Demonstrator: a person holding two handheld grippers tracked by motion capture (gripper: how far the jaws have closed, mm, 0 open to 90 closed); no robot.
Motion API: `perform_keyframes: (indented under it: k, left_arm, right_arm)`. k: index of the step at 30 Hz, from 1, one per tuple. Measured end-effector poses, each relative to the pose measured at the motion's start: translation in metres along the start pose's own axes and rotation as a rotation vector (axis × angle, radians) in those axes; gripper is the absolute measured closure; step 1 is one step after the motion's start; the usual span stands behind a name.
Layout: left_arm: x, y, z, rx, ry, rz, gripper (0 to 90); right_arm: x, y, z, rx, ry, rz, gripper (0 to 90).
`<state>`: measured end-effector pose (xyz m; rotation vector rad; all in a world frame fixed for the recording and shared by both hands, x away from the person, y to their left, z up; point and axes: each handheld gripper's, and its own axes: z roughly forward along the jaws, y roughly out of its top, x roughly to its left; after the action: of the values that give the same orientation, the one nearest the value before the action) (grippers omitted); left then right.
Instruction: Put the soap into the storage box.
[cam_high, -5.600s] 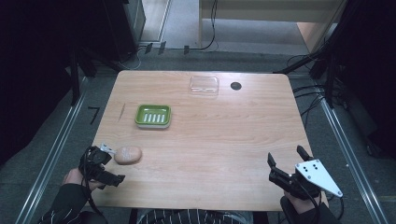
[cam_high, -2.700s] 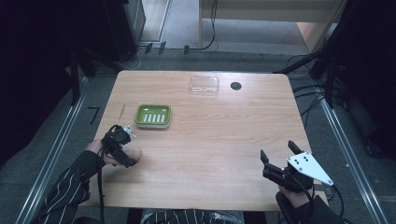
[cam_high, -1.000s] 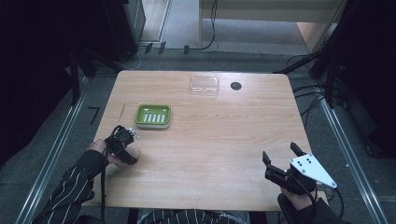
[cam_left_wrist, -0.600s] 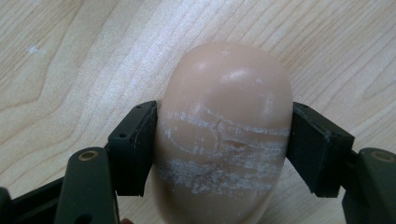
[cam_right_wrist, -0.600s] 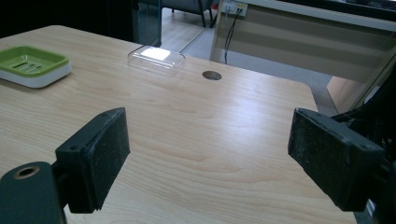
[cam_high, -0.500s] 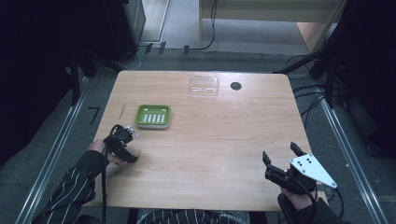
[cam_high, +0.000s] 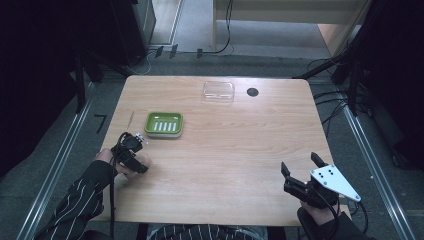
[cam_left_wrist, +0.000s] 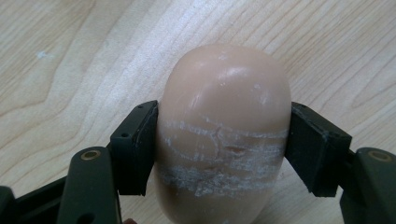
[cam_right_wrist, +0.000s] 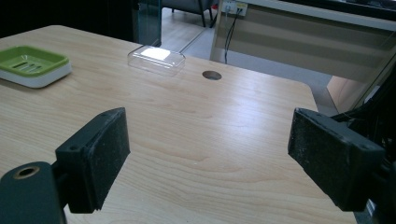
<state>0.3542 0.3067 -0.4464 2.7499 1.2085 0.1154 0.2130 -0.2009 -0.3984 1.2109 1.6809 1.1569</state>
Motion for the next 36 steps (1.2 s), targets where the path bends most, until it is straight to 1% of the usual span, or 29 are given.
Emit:
perform_keyframes:
  k: [4,10,11,12,13,15,19,20,22,24,26,28,30,33,36]
  left_arm:
    - [0.002,-0.0003,0.0018,-0.003,-0.009,0.006,32.0]
    - [0.0021,-0.0005,0.0022,0.007,-0.01,0.037,30.9]
    - [0.0021,-0.0007,0.0015,0.005,-0.013,0.043,30.1]
    - [0.0021,-0.0007,0.0004,0.002,-0.006,0.047,28.5]
    - [0.0021,-0.0009,-0.0005,0.011,0.001,0.051,25.8]
    - [0.0032,-0.0018,-0.0013,0.022,0.001,0.057,22.1]
    - [0.004,-0.0031,-0.0005,0.033,-0.006,0.081,24.2]
    - [0.004,-0.0032,-0.0003,0.03,-0.006,0.087,25.4]
    - [0.0038,-0.0032,0.0006,0.032,-0.02,0.093,28.5]
    - [0.0031,-0.0031,0.0011,0.038,-0.017,0.101,31.7]
    - [0.0024,-0.0029,0.0013,0.039,-0.014,0.102,32.3]
    - [0.0009,-0.0025,0.0018,0.041,-0.002,0.104,32.6]
    - [-0.0003,-0.0018,0.0013,0.051,0.004,0.103,32.9]
    - [0.0016,-0.0023,0.0012,0.04,-0.008,0.073,33.2]
    - [0.0034,-0.0031,0.0008,0.035,-0.013,0.058,33.3]
  right_arm:
    - [0.0004,0.0,-0.0003,0.001,0.001,0.001,13.4]
    - [-0.0005,-0.0001,-0.0006,0.001,-0.002,0.001,13.4]
    - [-0.0005,-0.0001,-0.0006,0.001,-0.002,0.002,13.4]
    - [-0.0005,-0.0001,-0.0007,0.0,-0.002,0.002,13.4]
    - [-0.0006,-0.0001,-0.0006,0.001,-0.001,0.002,13.4]
    - [-0.0005,-0.0001,-0.0005,0.001,-0.001,0.002,13.4]
    - [-0.0007,-0.0001,-0.0006,0.001,-0.001,0.002,13.4]
    - [-0.0006,-0.0001,-0.0006,0.001,-0.002,0.003,13.4]
    - [-0.0006,-0.0001,-0.0007,0.0,-0.001,0.002,13.4]
    - [-0.0008,-0.0002,-0.0007,0.0,-0.001,0.001,13.4]
    - [-0.0007,-0.0001,-0.0007,0.001,-0.002,0.002,13.4]
    - [-0.0008,-0.0002,-0.0009,0.001,-0.001,0.003,13.4]
    - [-0.0008,-0.0003,-0.0009,0.0,-0.002,0.003,13.4]
    - [-0.0008,-0.0002,-0.0007,0.001,-0.002,0.001,13.4]
    - [-0.0007,-0.0001,-0.0006,0.001,-0.003,0.003,13.4]
